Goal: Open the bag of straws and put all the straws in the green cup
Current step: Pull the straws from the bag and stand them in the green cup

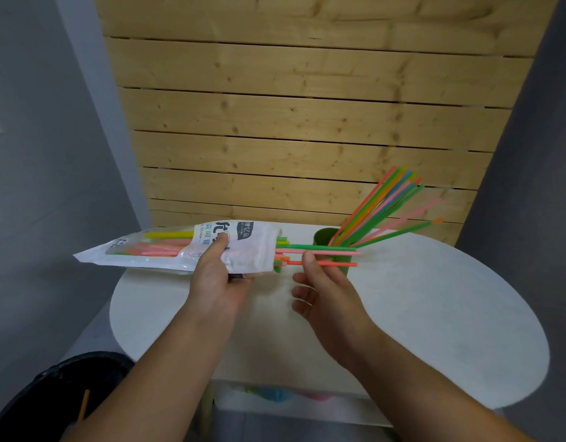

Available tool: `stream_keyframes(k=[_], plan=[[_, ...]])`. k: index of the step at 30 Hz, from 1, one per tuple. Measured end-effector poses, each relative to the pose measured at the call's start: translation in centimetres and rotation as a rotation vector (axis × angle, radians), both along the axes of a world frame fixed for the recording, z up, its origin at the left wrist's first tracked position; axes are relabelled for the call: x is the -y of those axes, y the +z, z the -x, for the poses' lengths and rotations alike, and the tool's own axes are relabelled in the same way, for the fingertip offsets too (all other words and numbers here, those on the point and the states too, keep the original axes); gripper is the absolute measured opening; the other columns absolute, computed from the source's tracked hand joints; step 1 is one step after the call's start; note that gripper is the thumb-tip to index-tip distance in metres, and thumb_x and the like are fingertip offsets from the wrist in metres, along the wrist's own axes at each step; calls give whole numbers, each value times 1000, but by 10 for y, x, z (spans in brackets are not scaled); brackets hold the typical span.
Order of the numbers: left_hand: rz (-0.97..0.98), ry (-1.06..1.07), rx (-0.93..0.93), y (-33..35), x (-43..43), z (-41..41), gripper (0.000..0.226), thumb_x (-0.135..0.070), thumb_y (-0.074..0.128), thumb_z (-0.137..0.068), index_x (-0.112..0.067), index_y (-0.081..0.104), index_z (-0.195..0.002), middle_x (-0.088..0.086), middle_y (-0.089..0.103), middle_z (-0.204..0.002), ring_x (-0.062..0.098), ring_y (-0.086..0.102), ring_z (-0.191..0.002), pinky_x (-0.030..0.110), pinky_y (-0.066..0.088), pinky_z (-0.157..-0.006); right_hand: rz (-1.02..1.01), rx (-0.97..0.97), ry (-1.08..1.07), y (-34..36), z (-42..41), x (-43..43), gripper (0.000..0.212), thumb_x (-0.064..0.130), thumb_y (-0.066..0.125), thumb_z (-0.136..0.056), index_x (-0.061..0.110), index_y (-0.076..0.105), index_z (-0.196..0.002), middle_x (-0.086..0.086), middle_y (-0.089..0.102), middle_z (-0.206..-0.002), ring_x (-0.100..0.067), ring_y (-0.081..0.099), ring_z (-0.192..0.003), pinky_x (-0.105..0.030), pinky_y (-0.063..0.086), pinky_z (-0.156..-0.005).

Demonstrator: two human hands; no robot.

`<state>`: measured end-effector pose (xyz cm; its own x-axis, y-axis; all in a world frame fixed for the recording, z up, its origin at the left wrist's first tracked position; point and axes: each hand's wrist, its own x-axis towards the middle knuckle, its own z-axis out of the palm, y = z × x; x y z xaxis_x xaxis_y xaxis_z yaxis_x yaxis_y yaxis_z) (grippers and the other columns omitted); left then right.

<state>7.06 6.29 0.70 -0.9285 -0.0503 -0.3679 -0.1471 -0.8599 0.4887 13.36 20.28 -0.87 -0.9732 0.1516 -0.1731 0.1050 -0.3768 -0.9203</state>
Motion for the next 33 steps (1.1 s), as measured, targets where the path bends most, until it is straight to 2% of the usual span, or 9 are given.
stream_keyframes(k=[3,7,11,14,16,20,27,30,33], plan=[[22,-7,8,-2,-5,-2,45,-12,67,-97,-16,55,-139,10,75,-121,26,75,-102,41,65,-59,-29,-93,-104,7,6,4,27,35,60,-96,23,67,-119,-1,56,-80,-12,52,-73,-28,50,-69],[48,11,18,-2,-4,-1,45,-12,66,-98,-14,55,-141,9,73,-127,23,73,-100,31,59,-49,-74,-158,-180,15,8,2,19,23,60,-97,11,74,-103,-7,59,-78,-15,57,-71,-24,56,-68],[21,18,16,-1,1,2,44,-12,65,-98,-13,55,-141,9,72,-129,24,72,-108,36,63,-54,-111,-164,-248,23,10,-9,20,21,60,-97,5,72,-94,-9,63,-71,-10,64,-59,-25,59,-68],[17,33,11,-3,5,5,42,-14,65,-99,-14,56,-140,8,73,-127,21,74,-94,34,61,-49,-80,-167,-283,31,11,-31,21,19,57,-99,6,66,-86,-6,62,-66,-8,63,-54,-22,58,-63],[16,55,10,-5,10,8,44,-14,65,-98,-15,56,-141,7,73,-127,20,74,-92,34,61,-50,-33,-177,-311,34,11,-52,19,18,57,-99,5,65,-88,-6,61,-68,-8,62,-55,-21,59,-61],[14,61,-17,-7,16,11,45,-14,66,-98,-18,55,-141,6,73,-127,22,75,-102,38,63,-55,-26,-167,-370,34,8,-91,15,17,56,-99,6,65,-94,-8,61,-75,-13,60,-62,-23,60,-61],[50,18,-46,-10,7,4,46,-14,66,-97,-17,55,-142,9,73,-127,24,75,-103,40,64,-59,-466,-236,-637,42,-2,-120,21,28,58,-99,18,67,-83,-5,68,-73,-9,69,-58,-35,59,-74],[59,4,-47,-9,2,1,45,-13,67,-97,-16,55,-141,10,73,-127,25,74,-104,40,63,-57,-586,-256,-671,48,-4,-118,19,27,57,-99,15,69,-91,1,71,-79,-15,73,-70,-36,62,-73],[69,-8,-56,-6,-3,-1,44,-14,66,-98,-17,55,-141,11,73,-127,24,74,-100,40,64,-56,-729,-258,-636,53,-4,-113,24,27,57,-99,26,64,-77,6,70,-75,-9,73,-67,-31,58,-68]])
